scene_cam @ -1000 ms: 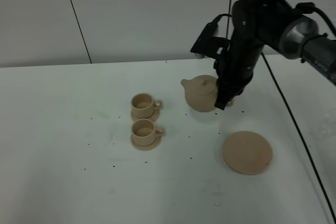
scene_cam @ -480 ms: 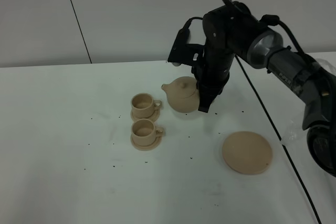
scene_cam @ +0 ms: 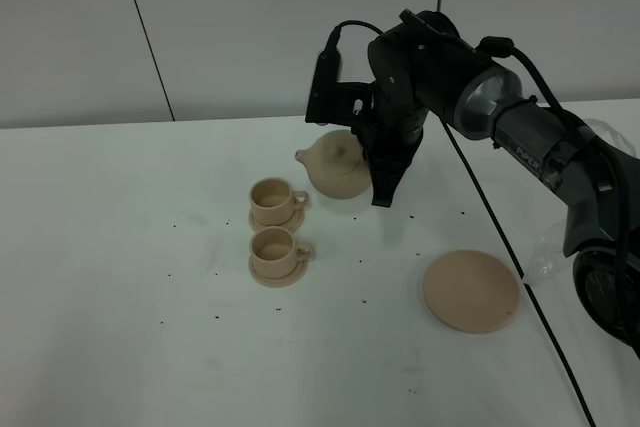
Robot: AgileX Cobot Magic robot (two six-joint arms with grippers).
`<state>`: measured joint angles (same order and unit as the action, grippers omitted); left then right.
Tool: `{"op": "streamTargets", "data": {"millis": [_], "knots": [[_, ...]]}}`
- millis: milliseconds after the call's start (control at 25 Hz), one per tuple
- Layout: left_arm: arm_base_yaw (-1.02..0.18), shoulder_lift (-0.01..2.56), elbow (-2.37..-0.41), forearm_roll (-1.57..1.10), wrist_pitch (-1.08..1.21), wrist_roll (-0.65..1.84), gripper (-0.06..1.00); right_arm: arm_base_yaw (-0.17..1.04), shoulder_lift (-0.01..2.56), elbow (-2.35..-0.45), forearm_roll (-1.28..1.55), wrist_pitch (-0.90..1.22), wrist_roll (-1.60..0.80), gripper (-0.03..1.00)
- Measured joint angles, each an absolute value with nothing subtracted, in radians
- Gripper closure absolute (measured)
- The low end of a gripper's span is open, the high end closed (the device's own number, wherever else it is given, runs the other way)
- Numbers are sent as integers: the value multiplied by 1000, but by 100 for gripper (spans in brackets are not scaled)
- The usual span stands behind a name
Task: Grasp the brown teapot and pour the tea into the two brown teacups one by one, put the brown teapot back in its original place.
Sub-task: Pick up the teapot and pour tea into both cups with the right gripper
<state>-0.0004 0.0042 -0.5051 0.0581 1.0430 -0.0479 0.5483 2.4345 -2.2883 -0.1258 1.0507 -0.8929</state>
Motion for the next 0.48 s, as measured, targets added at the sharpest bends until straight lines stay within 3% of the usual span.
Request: {"op": "streamTargets", "data": {"millis": [480], "knots": [[0,4,-505,58,1043,-48,69,592,2435,-2288,-201,990,-948,87]]}}
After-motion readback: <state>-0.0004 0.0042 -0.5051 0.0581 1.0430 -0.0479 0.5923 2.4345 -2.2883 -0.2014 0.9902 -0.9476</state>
